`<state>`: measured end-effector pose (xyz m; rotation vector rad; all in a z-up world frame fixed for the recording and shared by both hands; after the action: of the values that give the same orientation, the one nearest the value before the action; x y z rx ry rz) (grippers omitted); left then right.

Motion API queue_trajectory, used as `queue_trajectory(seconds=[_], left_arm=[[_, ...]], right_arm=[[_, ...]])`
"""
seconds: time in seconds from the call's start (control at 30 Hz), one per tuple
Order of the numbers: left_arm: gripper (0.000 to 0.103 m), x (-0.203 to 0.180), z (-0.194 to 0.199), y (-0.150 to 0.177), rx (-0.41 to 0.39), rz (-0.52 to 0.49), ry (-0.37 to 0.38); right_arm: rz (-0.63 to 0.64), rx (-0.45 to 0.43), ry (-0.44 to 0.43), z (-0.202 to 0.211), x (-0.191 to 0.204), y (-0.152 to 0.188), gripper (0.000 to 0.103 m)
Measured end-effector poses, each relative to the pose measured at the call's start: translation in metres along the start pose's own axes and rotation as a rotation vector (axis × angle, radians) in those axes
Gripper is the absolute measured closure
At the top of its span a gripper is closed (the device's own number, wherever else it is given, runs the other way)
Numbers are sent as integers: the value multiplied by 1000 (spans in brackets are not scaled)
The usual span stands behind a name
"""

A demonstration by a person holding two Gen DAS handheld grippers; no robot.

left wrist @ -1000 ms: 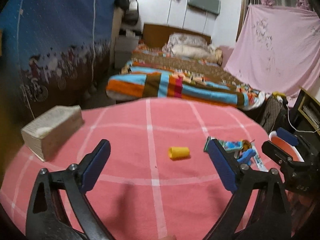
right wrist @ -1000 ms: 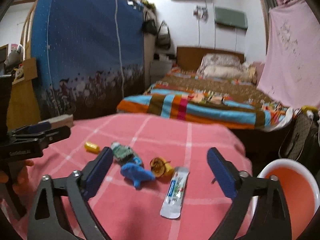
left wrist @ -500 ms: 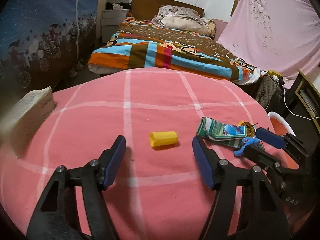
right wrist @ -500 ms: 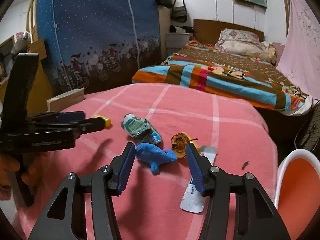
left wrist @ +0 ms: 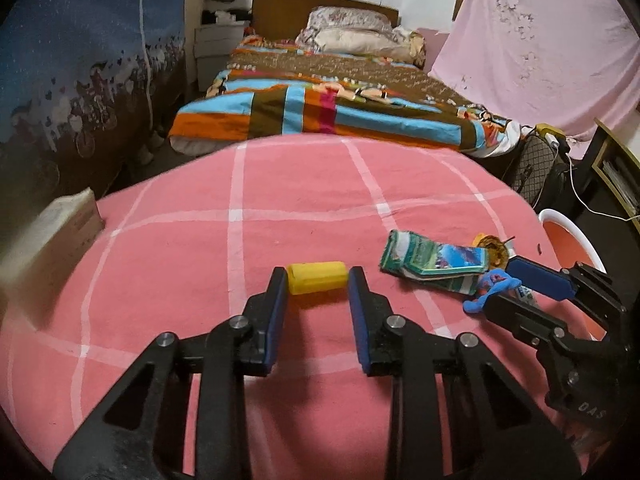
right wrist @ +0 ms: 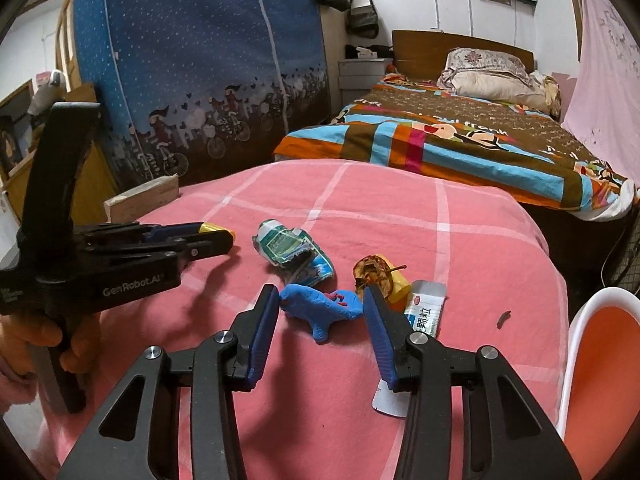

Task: Collect trash
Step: 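Grasp the yellow sponge with the left tool while the right tool grasps the blue toy fish, then carry the sponge and fish over the orange basin and open both tools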

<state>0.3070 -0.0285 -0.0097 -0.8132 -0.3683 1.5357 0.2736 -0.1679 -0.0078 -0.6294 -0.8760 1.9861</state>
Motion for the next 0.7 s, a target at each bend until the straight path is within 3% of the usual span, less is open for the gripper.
queue_trajectory(seconds=[0.2,0.37,0.7], left_arm=[[88,-2,21,5,-78,-14,34],[88,-1,49,11,-192,-4,109],[88,-37,79,24,-333,-86,174]], right_arm=[[1,-36,25,9,1,2,63],[-15,-94,54,24,-1,5,63],[-72,-375,151,81,-12,12,63]])
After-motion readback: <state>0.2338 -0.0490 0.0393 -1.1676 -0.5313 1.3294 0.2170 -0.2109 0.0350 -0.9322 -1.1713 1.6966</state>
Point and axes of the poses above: each gripper's, at about its wrist camera, not at the fingertips, and z roughly against the way its jaws point, x to its left, y to its underside, the point moved 1 cm from there along -z, roughly the way its jaws point, and after that the axes turned 14 degrees about z, right-handed, at the moved point
